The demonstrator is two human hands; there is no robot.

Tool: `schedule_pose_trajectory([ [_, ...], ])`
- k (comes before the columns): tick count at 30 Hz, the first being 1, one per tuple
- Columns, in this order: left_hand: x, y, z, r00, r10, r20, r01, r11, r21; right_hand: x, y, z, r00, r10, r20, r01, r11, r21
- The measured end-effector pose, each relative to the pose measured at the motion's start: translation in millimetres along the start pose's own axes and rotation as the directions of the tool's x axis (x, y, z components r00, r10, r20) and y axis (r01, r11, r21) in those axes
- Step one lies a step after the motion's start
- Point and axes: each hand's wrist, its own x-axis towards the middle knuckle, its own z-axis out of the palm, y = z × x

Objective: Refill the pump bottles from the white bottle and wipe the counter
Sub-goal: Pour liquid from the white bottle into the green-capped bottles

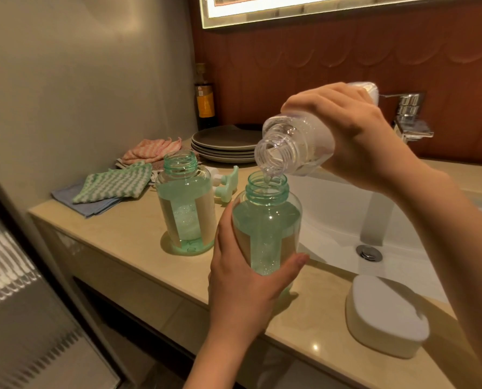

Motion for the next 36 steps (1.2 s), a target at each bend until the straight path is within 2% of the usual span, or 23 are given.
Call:
schedule_pose_trajectory([
  [36,-0.2,0.5,0.1,1.0,0.013,-0.001,-0.013,1.0,-0.002,-0.1,0.4,-0.6,1.0,-0.005,-0.007,0.005,1.0,-0.023],
])
